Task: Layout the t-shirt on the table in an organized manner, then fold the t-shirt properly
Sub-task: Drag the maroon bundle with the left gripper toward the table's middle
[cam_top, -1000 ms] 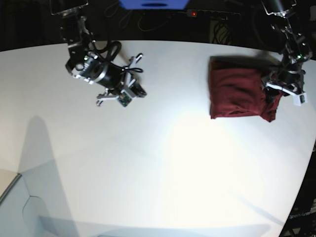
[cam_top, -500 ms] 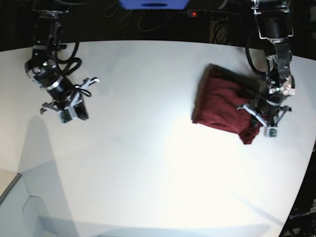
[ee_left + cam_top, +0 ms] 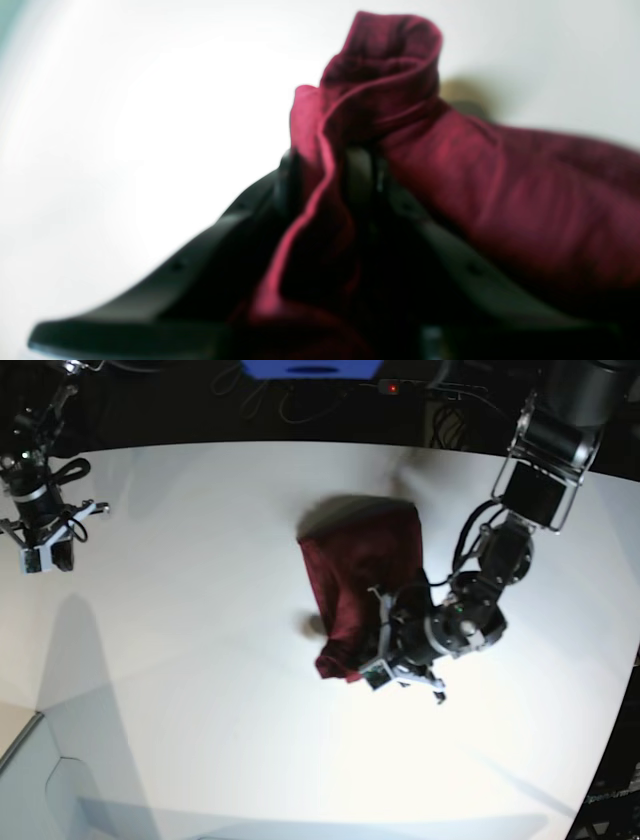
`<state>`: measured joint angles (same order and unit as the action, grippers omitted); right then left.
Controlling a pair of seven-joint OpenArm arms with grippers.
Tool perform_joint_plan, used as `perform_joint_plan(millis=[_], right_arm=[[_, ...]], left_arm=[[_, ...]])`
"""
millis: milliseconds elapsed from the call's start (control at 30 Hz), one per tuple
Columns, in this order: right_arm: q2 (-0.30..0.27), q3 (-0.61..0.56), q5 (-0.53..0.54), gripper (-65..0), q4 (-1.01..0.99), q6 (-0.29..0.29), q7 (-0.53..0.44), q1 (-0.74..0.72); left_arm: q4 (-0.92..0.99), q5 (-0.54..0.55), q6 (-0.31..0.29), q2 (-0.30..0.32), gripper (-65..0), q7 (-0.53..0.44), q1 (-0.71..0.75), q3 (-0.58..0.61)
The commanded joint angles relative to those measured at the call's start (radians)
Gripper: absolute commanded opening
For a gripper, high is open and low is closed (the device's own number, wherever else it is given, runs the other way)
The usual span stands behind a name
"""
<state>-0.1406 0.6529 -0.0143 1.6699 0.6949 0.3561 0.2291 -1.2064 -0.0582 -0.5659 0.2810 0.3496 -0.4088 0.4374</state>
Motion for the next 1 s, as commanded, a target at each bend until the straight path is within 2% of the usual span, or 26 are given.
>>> perform_joint_plan(millis=[0, 133, 267, 467, 733, 767, 833, 967], right_arm=[[-0.015, 0.017, 0.020, -65.0, 0.019, 0.003, -0.024, 0.005], [-0.014, 0.041, 0.020, -65.0, 0.023, 0.003, -0.024, 0.036], [0.000, 0.077, 0.020, -65.0, 0.023, 0.003, -0.025, 0.045], [0.012, 0.121, 0.020, -65.0, 0.023, 0.003, -0.025, 0.046], [0.014, 0.115, 0.020, -65.0, 0.023, 0.003, -0.025, 0.046], [0.014, 0.115, 0.020, -65.0, 0.023, 0.003, -0.025, 0.046], [0.014, 0.115, 0.020, -65.0, 0.023, 0.003, -0.025, 0.046], [0.014, 0.115, 0.020, -65.0, 0.023, 0.003, -0.025, 0.046]], left_arm=[[-0.019, 0.001, 0.001, -0.015, -64.9, -0.028, -0.046, 0.013], [-0.011, -0.033, 0.001, -0.070, -64.8, -0.027, -0.095, 0.073], [0.063, -0.068, 0.001, -0.111, -64.8, -0.027, -0.104, 0.067], [0.171, -0.091, 0.001, -0.122, -64.8, -0.028, -0.123, 0.064], [0.175, -0.091, 0.001, -0.124, -63.6, -0.030, -0.126, 0.064], [0.175, -0.091, 0.001, -0.124, -61.9, -0.030, -0.126, 0.062], [0.171, -0.091, 0.007, -0.124, -54.0, -0.030, -0.128, 0.059], [0.132, -0.098, 0.007, -0.124, -32.5, -0.030, -0.128, 0.004]])
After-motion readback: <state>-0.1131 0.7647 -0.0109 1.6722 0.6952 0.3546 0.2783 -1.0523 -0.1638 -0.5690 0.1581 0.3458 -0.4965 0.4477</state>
